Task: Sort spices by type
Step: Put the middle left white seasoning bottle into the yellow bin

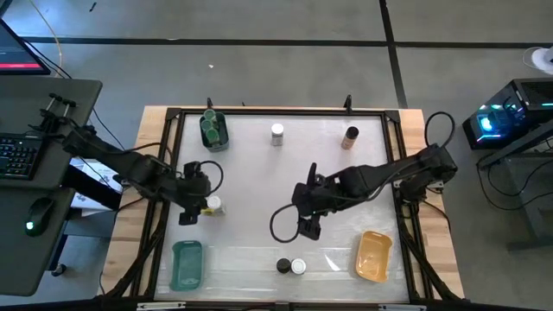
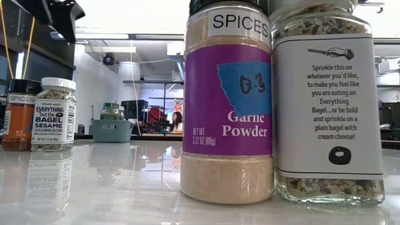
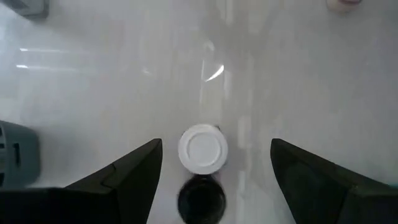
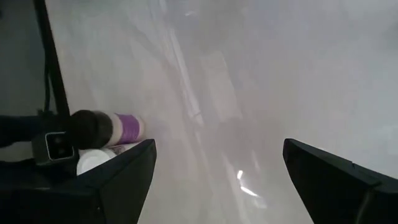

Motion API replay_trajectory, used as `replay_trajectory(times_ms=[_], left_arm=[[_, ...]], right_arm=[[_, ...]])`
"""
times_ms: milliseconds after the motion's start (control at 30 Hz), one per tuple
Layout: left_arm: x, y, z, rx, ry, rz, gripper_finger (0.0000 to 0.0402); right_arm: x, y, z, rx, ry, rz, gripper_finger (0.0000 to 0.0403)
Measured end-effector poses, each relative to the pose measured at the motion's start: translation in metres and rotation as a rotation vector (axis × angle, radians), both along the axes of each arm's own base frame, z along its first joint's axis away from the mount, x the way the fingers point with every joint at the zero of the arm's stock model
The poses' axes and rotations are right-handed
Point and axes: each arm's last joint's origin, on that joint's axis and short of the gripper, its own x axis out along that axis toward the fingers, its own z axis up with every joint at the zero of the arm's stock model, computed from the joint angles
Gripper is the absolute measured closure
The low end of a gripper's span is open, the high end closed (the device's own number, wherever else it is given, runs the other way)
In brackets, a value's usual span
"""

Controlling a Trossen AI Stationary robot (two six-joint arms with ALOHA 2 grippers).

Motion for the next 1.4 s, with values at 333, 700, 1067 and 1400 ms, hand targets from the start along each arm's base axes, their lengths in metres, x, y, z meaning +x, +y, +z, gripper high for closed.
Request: replay_trajectory(times_ms=[333,700,1067,1400], left_arm=[[0.01,0.003,-0.036,0.063,0.152,-0.069,0.0117],[0.02,0.013,-0.052,-0.016,0.149,-0.044,0.0117],[0.029,0.012,-0.067,-0.023,0.204,-0.06,0.0117],[0.031,0.012,-0.071,-0.003,0.222,-0.084,0.0157]], right_arm=[[0.012,0.003,-0.009,0.061,-0.111,-0.087,0.0054],[0.016,-0.003,-0.007,0.059,-0.134,-0.093,0.0054],[0.017,-0.003,-0.007,0.046,-0.15,-0.062,0.0054],[0.017,-0.003,-0.007,0.044,-0.148,-0.058,0.0054]])
